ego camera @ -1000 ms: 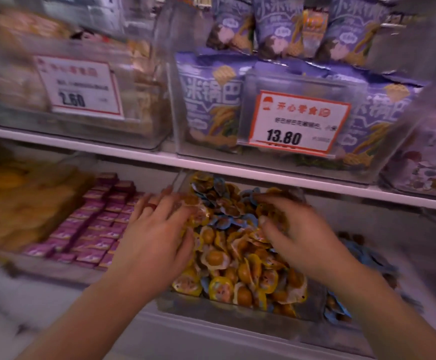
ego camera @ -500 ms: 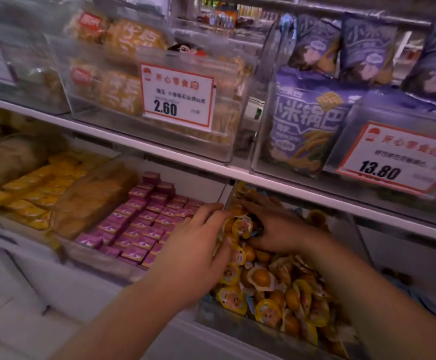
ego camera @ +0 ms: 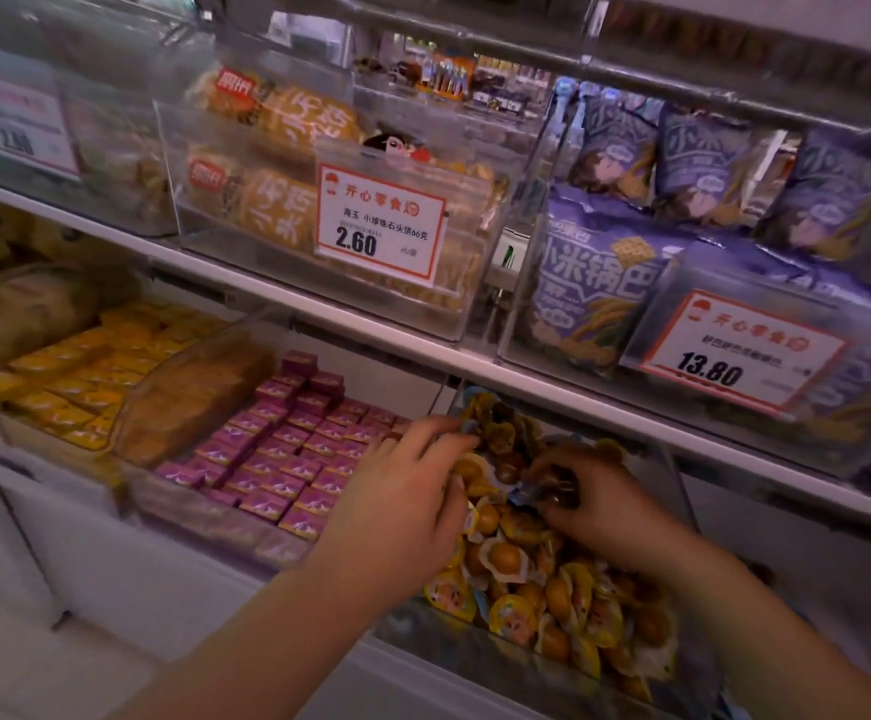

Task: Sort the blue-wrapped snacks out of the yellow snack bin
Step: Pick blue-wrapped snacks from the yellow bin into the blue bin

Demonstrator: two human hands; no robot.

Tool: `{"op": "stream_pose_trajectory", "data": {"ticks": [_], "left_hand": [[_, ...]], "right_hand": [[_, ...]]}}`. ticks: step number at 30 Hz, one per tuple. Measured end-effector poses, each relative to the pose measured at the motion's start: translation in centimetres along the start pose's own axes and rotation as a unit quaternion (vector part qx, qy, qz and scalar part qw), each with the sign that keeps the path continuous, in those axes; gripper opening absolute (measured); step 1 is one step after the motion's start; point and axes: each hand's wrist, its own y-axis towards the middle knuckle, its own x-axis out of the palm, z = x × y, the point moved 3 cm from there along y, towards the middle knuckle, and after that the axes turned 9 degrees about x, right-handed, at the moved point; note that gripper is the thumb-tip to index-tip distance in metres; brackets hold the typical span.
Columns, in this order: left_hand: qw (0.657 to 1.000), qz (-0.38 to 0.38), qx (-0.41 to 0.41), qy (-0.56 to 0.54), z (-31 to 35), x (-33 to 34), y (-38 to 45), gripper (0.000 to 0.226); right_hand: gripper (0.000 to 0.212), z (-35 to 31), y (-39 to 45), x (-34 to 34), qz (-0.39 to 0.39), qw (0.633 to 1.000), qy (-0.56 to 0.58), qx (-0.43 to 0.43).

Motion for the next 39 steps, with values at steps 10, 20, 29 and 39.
{"op": "stream_pose_trajectory", "data": {"ticks": [10, 20, 29, 39], "left_hand": [[0.993, -0.114, 0.028, 0.009, 2.0, 7.3, 0.7, 0.061], [0.989, -0.148, 0.025, -0.017, 2.3, 8.8, 4.0, 0.052], [0.98, -0.188, 0.047, 0.051, 1.6, 7.1, 3.6, 0.061], [0.989, -0.072, -0.012, -0.126, 1.4, 5.8, 3.4, 0.031]], "right_hand": [[0.051, 1.2, -4.5, 0.4, 0.127, 0.986, 0.105, 0.007], [0.024, 3.2, -3.1, 0.1, 0.108, 0.935, 0.309, 0.14], [0.045, 2.3, -4.6, 1.8, 0.025, 0.998, 0.036, 0.047], [0.07, 2.4, -3.4, 2.7, 0.009, 0.992, -0.097, 0.075]]}}
